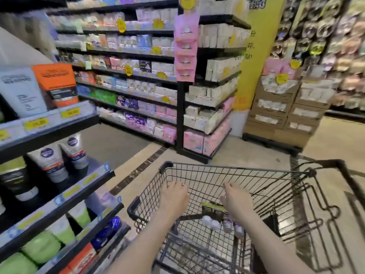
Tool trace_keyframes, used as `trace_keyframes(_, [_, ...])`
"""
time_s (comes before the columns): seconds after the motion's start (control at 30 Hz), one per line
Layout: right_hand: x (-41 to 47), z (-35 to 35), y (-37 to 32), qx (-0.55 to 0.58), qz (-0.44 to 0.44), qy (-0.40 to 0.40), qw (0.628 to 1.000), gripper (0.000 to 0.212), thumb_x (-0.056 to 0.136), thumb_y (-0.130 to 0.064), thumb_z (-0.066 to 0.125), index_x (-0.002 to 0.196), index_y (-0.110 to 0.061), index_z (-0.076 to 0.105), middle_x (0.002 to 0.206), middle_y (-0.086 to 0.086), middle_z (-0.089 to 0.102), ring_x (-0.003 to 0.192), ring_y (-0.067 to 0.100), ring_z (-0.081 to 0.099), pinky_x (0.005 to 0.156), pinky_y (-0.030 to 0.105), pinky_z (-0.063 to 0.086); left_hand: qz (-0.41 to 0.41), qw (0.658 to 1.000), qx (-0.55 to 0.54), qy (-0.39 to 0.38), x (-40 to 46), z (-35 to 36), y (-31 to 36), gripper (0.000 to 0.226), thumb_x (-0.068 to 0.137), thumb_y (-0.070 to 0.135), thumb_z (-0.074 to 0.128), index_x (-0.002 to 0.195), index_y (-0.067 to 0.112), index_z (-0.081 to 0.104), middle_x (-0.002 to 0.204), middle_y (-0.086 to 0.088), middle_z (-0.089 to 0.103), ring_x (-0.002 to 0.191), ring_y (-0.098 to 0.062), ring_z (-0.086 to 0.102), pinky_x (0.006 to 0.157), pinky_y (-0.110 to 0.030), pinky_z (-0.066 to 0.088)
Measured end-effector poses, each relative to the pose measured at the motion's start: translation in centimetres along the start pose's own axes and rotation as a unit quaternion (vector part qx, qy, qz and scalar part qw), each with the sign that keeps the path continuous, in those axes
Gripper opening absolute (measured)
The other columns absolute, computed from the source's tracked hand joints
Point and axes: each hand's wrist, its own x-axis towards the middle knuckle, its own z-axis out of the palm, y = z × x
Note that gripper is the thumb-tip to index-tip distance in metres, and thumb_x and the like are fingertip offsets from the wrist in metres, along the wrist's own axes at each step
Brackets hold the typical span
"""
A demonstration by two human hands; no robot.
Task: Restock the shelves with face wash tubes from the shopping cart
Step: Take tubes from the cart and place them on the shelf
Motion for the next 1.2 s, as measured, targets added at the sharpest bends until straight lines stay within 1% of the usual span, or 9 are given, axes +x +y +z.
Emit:
trace_keyframes(0.17, [2.8, 2.5, 5.6, 0.004, 0.044, -0.037, 0.998, 0.045, 0.091, -0.020, 0.045, 0.136, -0.015, 0.041, 0.131, 0.003, 0.053, 0.116, 0.021, 0.052, 0.096, 0.036, 0.046, 0.023, 0.998, 0.006, -0.063, 5.5, 3.5, 4.2, 0.037, 0.096, 0.025, 0.040, 0.131, 0.014, 0.045, 0.132, -0.006, 0.050, 0.122, -0.022, 0.045, 0.105, -0.044, 0.034])
trace_keyframes(0.3, [4.4, 5.3, 8.4, 0.003, 0.058, -0.069, 0.996, 0.041, 0.090, -0.020, 0.049, 0.130, -0.014, 0.045, 0.123, 0.005, 0.057, 0.110, 0.021, 0.054, 0.090, 0.032, 0.048, 0.038, 0.992, 0.012, -0.118, 8.5, 6.5, 6.4, 0.038, 0.096, 0.025, 0.041, 0.133, 0.014, 0.042, 0.136, -0.006, 0.047, 0.126, -0.024, 0.043, 0.110, -0.049, 0.028])
trace_keyframes(0.43, [6.2, 8.7, 9.6, 0.033, 0.081, -0.106, 0.990, 0.041, 0.094, -0.032, 0.045, 0.130, -0.013, 0.043, 0.126, 0.006, 0.054, 0.114, 0.025, 0.052, 0.090, 0.035, 0.048, 0.034, 0.988, 0.021, -0.147, 11.0, 10.0, 7.4, 0.035, 0.095, 0.021, 0.040, 0.128, 0.013, 0.044, 0.133, -0.007, 0.050, 0.123, -0.026, 0.045, 0.106, -0.047, 0.033])
trace_keyframes(0.53, [8.1, 11.4, 10.0, 0.034, 0.095, -0.135, 0.986, 0.041, 0.091, -0.026, 0.044, 0.130, -0.012, 0.042, 0.125, 0.008, 0.054, 0.113, 0.029, 0.052, 0.087, 0.036, 0.048, 0.044, 0.982, 0.011, -0.181, 13.4, 13.1, 7.5, 0.039, 0.096, 0.023, 0.039, 0.135, 0.013, 0.038, 0.138, -0.008, 0.045, 0.126, -0.026, 0.044, 0.108, -0.048, 0.031])
trace_keyframes(0.67, [10.6, 16.0, 10.5, 0.046, 0.129, -0.179, 0.974, 0.048, 0.094, -0.031, 0.045, 0.138, -0.015, 0.034, 0.135, 0.007, 0.046, 0.119, 0.028, 0.049, 0.088, 0.035, 0.049, 0.062, 0.972, 0.015, -0.227, 16.8, 17.9, 7.1, 0.044, 0.096, 0.019, 0.038, 0.139, 0.014, 0.033, 0.143, -0.011, 0.040, 0.133, -0.028, 0.035, 0.111, -0.048, 0.028])
trace_keyframes(0.8, [13.3, 21.0, 10.9, 0.063, 0.139, -0.206, 0.967, 0.050, 0.095, -0.034, 0.042, 0.139, -0.013, 0.030, 0.132, 0.008, 0.048, 0.115, 0.026, 0.053, 0.087, 0.035, 0.046, 0.082, 0.961, 0.008, -0.264, 20.1, 23.7, 6.5, 0.036, 0.095, 0.022, 0.040, 0.130, 0.015, 0.041, 0.135, -0.007, 0.045, 0.126, -0.026, 0.041, 0.102, -0.043, 0.032])
trace_keyframes(0.97, [16.3, 27.6, 10.7, 0.123, 0.194, -0.230, 0.946, 0.065, 0.093, -0.029, 0.046, 0.147, -0.012, 0.015, 0.136, 0.010, 0.047, 0.109, 0.030, 0.057, 0.082, 0.036, 0.048, 0.069, 0.945, -0.023, -0.318, 23.0, 30.7, 5.9, 0.035, 0.095, 0.024, 0.039, 0.129, 0.014, 0.042, 0.129, -0.006, 0.050, 0.119, -0.026, 0.047, 0.095, -0.039, 0.039])
trace_keyframes(1.1, [17.7, 32.6, 10.4, 0.148, 0.247, -0.271, 0.919, 0.063, 0.095, -0.032, 0.043, 0.146, -0.009, 0.014, 0.127, 0.012, 0.055, 0.115, 0.030, 0.053, 0.089, 0.036, 0.045, 0.026, 0.930, -0.062, -0.360, 23.9, 35.5, 6.2, 0.036, 0.096, 0.027, 0.038, 0.128, 0.012, 0.043, 0.130, -0.006, 0.048, 0.118, -0.025, 0.049, 0.091, -0.036, 0.042])
trace_keyframes(1.2, [18.0, 35.6, 10.0, 0.194, 0.274, -0.272, 0.902, 0.069, 0.096, -0.031, 0.044, 0.149, -0.008, 0.005, 0.118, 0.013, 0.060, 0.112, 0.030, 0.055, 0.084, 0.034, 0.047, -0.015, 0.913, -0.096, -0.396, 24.0, 38.8, 6.7, 0.041, 0.097, 0.035, 0.038, 0.130, 0.011, 0.042, 0.128, -0.009, 0.051, 0.115, -0.027, 0.052, 0.092, -0.035, 0.042])
